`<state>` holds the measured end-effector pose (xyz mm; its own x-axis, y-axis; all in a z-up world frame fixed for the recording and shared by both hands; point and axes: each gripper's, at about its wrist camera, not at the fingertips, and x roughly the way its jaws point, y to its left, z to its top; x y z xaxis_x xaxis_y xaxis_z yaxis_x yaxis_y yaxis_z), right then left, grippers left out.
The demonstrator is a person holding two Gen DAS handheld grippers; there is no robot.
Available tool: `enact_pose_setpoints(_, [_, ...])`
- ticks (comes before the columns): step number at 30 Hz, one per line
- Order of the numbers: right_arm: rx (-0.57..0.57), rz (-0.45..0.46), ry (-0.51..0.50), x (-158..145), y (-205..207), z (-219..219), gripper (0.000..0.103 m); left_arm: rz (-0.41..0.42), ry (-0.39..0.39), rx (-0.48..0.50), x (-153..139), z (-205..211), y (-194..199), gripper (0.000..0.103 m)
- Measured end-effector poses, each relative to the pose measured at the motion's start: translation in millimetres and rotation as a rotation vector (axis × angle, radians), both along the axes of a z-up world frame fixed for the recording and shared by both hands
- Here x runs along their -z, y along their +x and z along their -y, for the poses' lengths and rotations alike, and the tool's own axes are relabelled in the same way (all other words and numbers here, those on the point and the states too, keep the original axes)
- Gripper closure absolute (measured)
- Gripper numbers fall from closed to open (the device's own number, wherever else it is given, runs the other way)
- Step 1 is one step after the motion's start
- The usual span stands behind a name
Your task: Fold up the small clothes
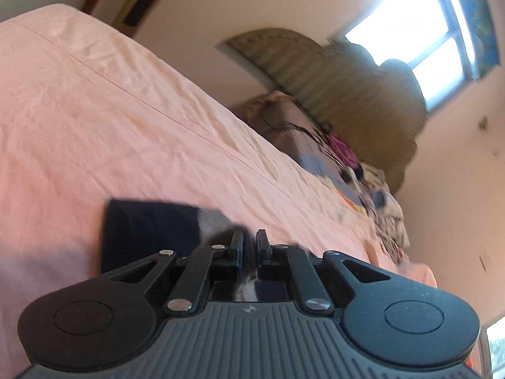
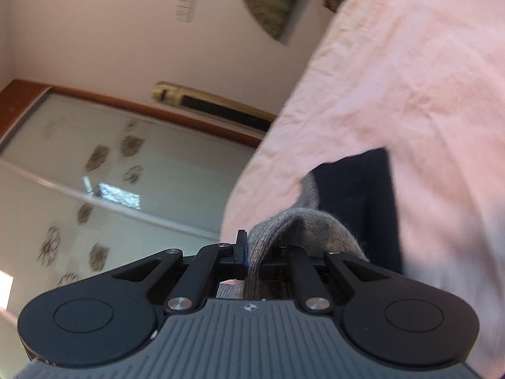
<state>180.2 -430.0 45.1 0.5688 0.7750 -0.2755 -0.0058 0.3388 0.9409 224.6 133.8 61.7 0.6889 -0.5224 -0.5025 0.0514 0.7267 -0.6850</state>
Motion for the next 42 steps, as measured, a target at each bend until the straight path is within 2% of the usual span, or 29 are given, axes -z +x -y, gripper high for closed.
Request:
enact_pose_setpoints(3, [0.014, -0.041, 0.013, 27, 29, -1, 0.089, -0.021, 0.005, -0.062, 12, -7, 19, 0.095])
enact_pose_setpoints(4, [0.025, -0.060, 0.031, 35, 34, -1, 0.086, -0.016, 0.015, -0.068, 12, -7, 21, 0.095])
enact_pose_setpoints(5, [0.045, -0.083, 0.037, 42, 36, -2, 0.079, -0.002, 0.025, -0.066, 11, -6, 19, 0.095])
enact_pose_setpoints(7, [0.080, -0.089, 0.034, 49, 36, 0, 0.060, 0.055, 0.078, -0.058, 3, -5, 10, 0.094])
enact_pose_setpoints(9, [0.084, -0.056, 0.042, 45, 29, 3, 0.049, 0.107, 0.187, -0.042, -8, 0, -3, 0.092])
enact_pose_setpoints(10, [0.085, -0.033, 0.021, 38, 24, 6, 0.040, 0.134, 0.260, -0.022, -12, 4, -10, 0.089])
enact_pose_setpoints(11, [0.085, -0.006, -0.021, 30, 19, 8, 0.033, 0.158, 0.328, 0.007, -15, 10, -17, 0.079])
enact_pose_setpoints(12, [0.081, 0.021, -0.072, 21, 14, 10, 0.032, 0.169, 0.383, 0.044, -15, 16, -22, 0.071])
enact_pose_setpoints(13, [0.072, 0.041, -0.114, 13, 10, 11, 0.032, 0.170, 0.437, 0.080, -12, 24, -27, 0.049])
enact_pose_setpoints(14, [0.060, 0.056, -0.144, 8, 7, 13, 0.032, 0.177, 0.491, 0.099, -8, 32, -30, 0.040])
enact_pose_setpoints(16, [0.053, 0.075, -0.191, -2, 2, 14, 0.032, 0.189, 0.582, 0.129, 1, 48, -32, 0.040])
enact_pose_setpoints(17, [0.052, 0.078, -0.207, -6, 2, 13, 0.032, 0.169, 0.615, 0.140, 7, 55, -29, 0.040])
enact_pose_setpoints(21, [0.051, 0.062, -0.255, -6, 3, 14, 0.030, 0.094, 0.701, 0.188, 28, 76, -16, 0.044])
enact_pose_setpoints(24, [0.045, 0.046, -0.294, -4, 9, 14, 0.030, 0.064, 0.693, 0.181, 31, 79, -8, 0.062])
enact_pose_setpoints(26, [0.036, 0.055, -0.318, -5, 14, 12, 0.030, 0.057, 0.669, 0.163, 29, 75, -5, 0.092])
enact_pose_setpoints(33, [-0.044, 0.136, -0.444, -13, 40, -14, 0.029, 0.079, 0.701, 0.139, 24, 82, -16, 0.095])
enact_pose_setpoints(36, [-0.094, 0.111, -0.548, -8, 59, -33, 0.029, 0.074, 0.689, 0.123, 23, 81, -14, 0.096])
enact_pose_setpoints(37, [-0.108, 0.106, -0.574, -5, 63, -39, 0.030, 0.075, 0.687, 0.114, 22, 81, -15, 0.096])
enact_pose_setpoints(38, [-0.118, 0.124, -0.598, -4, 64, -44, 0.037, 0.077, 0.684, 0.107, 21, 80, -15, 0.096])
enact_pose_setpoints(39, [-0.135, 0.145, -0.619, -5, 64, -48, 0.050, 0.083, 0.680, 0.098, 19, 79, -16, 0.096])
enact_pose_setpoints(40, [-0.166, 0.141, -0.629, -5, 66, -52, 0.093, 0.090, 0.676, 0.091, 16, 78, -18, 0.097])
enact_pose_setpoints(42, [-0.168, 0.182, -0.652, -11, 62, -56, 0.090, 0.113, 0.665, 0.077, 8, 75, -23, 0.097])
